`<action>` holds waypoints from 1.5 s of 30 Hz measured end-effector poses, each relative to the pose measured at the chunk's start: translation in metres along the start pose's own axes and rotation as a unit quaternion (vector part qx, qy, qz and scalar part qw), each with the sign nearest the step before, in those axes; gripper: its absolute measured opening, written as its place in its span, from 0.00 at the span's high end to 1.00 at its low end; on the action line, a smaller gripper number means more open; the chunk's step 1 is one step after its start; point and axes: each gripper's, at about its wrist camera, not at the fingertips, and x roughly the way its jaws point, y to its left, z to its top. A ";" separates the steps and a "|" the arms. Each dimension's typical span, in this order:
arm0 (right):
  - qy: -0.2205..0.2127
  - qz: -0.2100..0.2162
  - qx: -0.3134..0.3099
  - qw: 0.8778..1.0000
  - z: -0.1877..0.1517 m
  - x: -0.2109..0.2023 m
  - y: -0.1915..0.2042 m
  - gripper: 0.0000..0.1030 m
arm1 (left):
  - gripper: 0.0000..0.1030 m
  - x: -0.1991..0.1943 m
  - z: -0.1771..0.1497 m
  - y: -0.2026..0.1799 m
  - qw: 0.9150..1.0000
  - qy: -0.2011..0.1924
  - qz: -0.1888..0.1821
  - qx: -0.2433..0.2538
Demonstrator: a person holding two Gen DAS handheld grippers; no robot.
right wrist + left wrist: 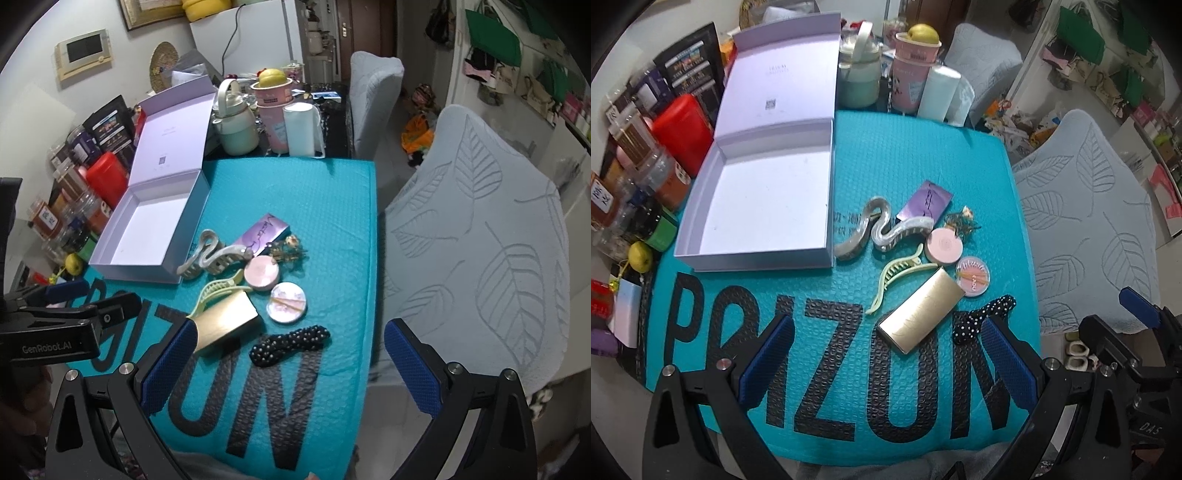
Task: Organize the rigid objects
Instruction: 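Grasp the gold case with the left tool while the right tool grasps the polka-dot scrunchie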
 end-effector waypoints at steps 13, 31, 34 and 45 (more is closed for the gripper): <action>0.042 0.001 0.027 0.999 -0.004 0.042 -0.008 0.00 | 0.01 0.045 0.004 0.017 0.999 0.037 -0.013 0.009; 0.126 0.014 0.034 0.991 -0.022 0.116 -0.013 0.29 | 0.14 0.088 0.006 0.001 0.990 0.034 -0.059 0.127; 0.139 0.025 0.047 0.989 -0.023 0.127 -0.016 0.34 | 0.20 0.090 0.007 -0.005 0.986 0.029 -0.084 0.144; 0.188 0.016 0.060 0.980 -0.021 0.165 -0.013 0.53 | 0.35 0.111 0.008 -0.029 0.969 0.041 -0.126 0.206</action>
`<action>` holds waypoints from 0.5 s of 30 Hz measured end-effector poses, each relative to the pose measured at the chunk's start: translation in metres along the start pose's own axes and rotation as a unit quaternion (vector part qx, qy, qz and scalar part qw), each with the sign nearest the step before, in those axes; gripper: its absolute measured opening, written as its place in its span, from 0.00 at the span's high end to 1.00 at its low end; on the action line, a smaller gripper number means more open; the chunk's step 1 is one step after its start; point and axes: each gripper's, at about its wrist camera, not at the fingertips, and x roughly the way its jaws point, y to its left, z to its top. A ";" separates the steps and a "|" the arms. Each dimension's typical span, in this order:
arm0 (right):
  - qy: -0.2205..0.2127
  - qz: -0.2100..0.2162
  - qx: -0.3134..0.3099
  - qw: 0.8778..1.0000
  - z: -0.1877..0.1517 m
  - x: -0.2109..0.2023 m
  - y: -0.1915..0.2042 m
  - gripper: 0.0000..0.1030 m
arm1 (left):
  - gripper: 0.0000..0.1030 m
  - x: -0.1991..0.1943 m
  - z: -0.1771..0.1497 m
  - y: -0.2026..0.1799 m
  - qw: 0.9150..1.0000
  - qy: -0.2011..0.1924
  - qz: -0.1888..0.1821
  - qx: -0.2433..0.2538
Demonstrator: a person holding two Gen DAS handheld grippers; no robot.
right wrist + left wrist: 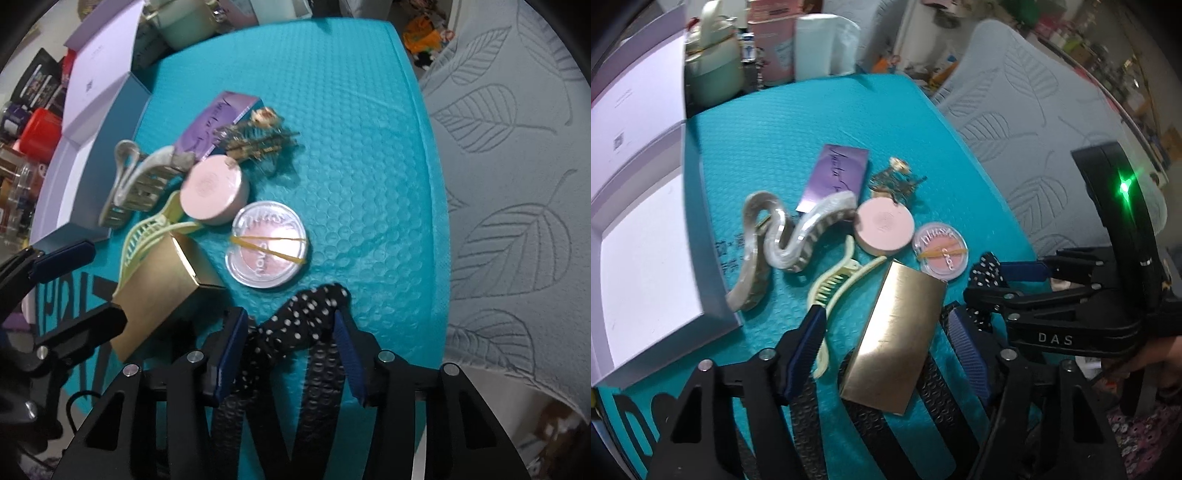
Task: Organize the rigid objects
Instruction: 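Grasp the gold case with the left tool while the right tool grasps the polka-dot scrunchie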
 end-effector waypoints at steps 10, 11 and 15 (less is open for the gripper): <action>-0.007 -0.011 -0.027 1.000 -0.012 0.007 0.006 0.70 | 0.47 0.033 -0.003 -0.019 0.997 0.040 0.041 0.050; -0.010 -0.017 -0.036 0.999 -0.014 0.008 0.008 0.71 | 0.48 0.039 -0.003 -0.020 0.996 0.050 0.047 0.052; -0.016 -0.030 -0.052 0.998 -0.022 0.008 0.010 0.82 | 0.50 0.058 -0.006 -0.025 0.993 0.076 0.067 0.062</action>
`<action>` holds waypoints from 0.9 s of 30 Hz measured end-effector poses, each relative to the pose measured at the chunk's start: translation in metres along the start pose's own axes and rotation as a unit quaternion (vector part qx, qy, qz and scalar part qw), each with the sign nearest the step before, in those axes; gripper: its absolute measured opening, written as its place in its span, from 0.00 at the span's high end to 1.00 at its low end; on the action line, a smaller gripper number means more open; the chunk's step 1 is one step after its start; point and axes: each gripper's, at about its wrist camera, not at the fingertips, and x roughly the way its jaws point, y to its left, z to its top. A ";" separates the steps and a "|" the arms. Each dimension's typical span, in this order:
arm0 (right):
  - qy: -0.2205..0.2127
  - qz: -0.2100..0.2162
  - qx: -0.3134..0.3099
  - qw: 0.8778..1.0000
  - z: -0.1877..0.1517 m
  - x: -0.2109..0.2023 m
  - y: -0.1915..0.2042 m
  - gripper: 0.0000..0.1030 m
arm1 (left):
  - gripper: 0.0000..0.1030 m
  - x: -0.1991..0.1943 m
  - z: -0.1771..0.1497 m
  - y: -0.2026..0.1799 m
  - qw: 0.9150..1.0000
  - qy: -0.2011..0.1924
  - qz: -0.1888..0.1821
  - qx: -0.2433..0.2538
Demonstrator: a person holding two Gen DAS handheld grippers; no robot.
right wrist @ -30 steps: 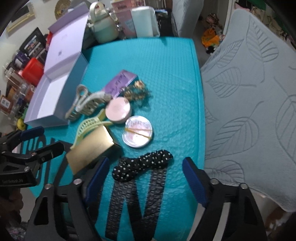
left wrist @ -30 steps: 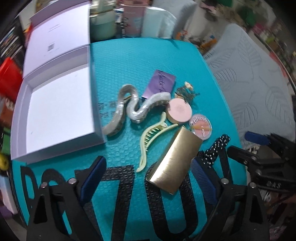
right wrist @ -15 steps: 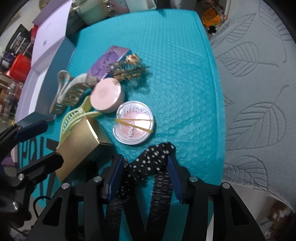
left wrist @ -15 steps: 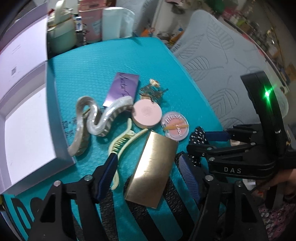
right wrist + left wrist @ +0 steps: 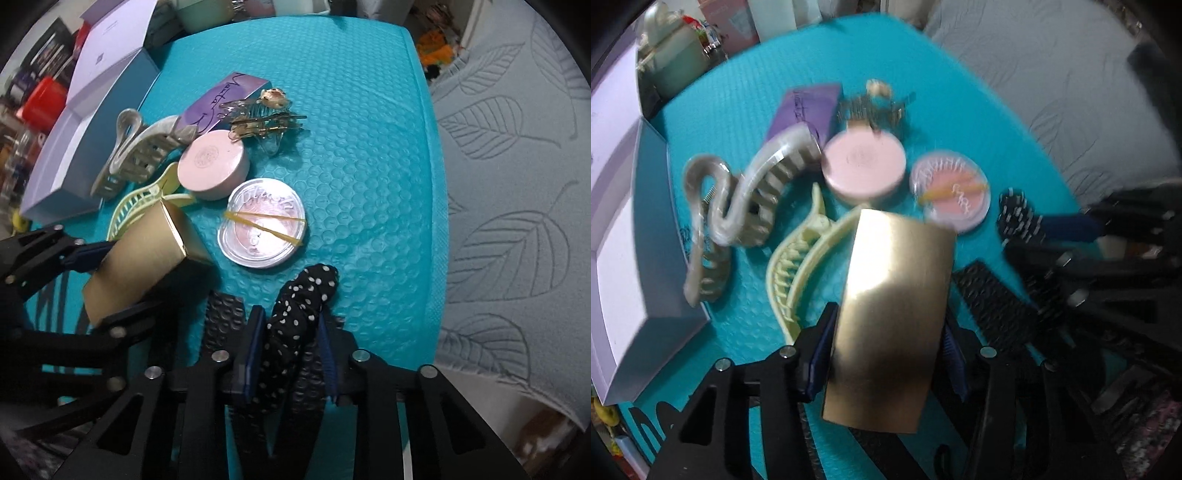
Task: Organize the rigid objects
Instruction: 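Grasp the gold case with the left tool while the right tool grasps the polka-dot scrunchie, then carry the gold case and scrunchie with both tools over the white box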
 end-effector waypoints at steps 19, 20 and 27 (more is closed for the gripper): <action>-0.016 0.027 0.005 1.000 -0.006 -0.032 -0.016 0.86 | 0.56 -0.038 -0.007 0.012 0.998 -0.028 0.002 -0.061; -0.020 0.029 0.000 0.999 -0.008 -0.034 -0.016 0.86 | 0.56 -0.041 -0.008 0.013 0.997 -0.031 0.002 -0.064; -0.036 0.032 -0.025 0.999 -0.017 -0.058 -0.005 0.86 | 0.56 -0.070 -0.026 0.019 0.995 -0.053 0.003 -0.083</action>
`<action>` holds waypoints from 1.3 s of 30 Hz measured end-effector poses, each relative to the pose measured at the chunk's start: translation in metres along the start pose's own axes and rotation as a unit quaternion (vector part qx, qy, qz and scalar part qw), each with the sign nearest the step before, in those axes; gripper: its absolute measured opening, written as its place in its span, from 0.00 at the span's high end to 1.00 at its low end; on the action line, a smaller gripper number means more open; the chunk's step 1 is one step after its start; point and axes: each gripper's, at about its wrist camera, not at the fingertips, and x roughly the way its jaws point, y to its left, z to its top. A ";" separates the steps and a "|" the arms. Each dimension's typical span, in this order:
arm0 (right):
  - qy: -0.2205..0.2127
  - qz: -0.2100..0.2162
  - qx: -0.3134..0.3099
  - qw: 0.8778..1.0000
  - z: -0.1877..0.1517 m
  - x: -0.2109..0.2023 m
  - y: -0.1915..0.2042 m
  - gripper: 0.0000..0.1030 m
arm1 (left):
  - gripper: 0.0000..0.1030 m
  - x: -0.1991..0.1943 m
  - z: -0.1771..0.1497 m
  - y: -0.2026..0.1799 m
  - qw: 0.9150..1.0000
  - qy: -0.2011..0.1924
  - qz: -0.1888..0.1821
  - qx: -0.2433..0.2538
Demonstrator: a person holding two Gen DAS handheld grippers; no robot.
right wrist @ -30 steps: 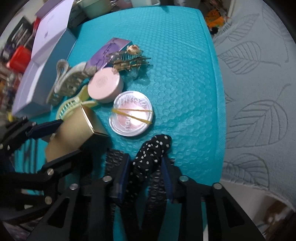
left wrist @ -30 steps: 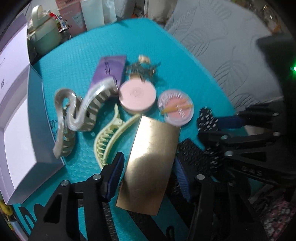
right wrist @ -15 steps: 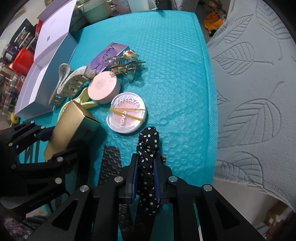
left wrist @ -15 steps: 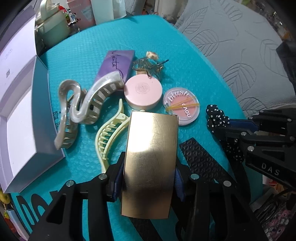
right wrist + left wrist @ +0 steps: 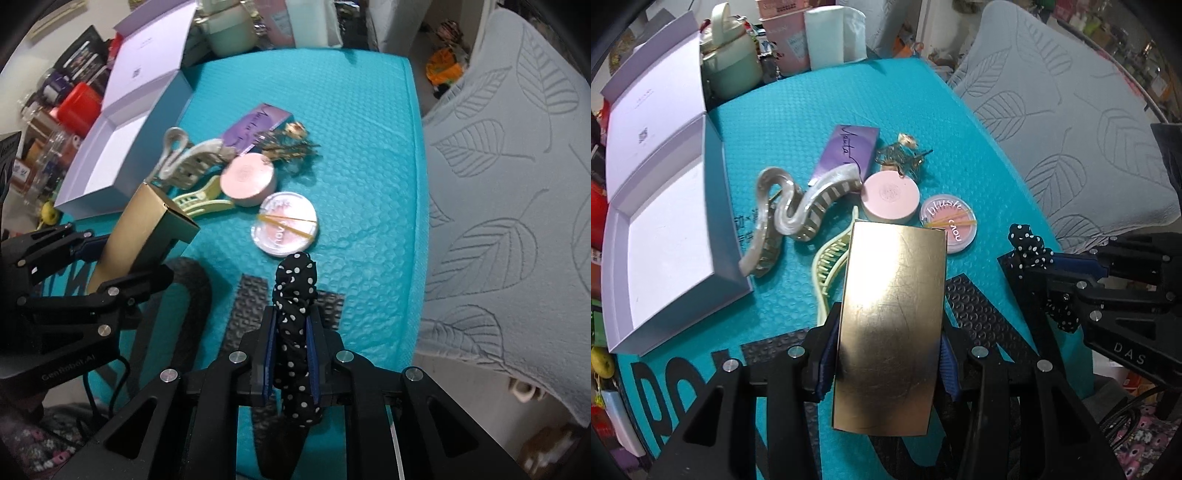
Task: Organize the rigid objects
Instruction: 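Carry the gold case and scrunchie with both tools over the white box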
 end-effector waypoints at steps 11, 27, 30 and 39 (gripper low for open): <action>-0.023 0.016 -0.040 0.999 0.006 -0.014 0.023 0.86 | 0.56 -0.024 -0.008 0.004 0.998 -0.028 0.012 -0.046; -0.048 0.059 -0.132 0.988 0.024 -0.026 0.071 0.86 | 0.56 -0.058 -0.029 0.035 0.986 -0.069 0.046 -0.143; -0.050 0.067 -0.148 0.986 0.028 -0.027 0.079 0.85 | 0.56 -0.062 -0.033 0.041 0.983 -0.074 0.052 -0.158; -0.055 0.081 -0.185 0.978 0.045 -0.024 0.101 0.86 | 0.56 -0.066 -0.040 0.065 0.972 -0.082 0.054 -0.213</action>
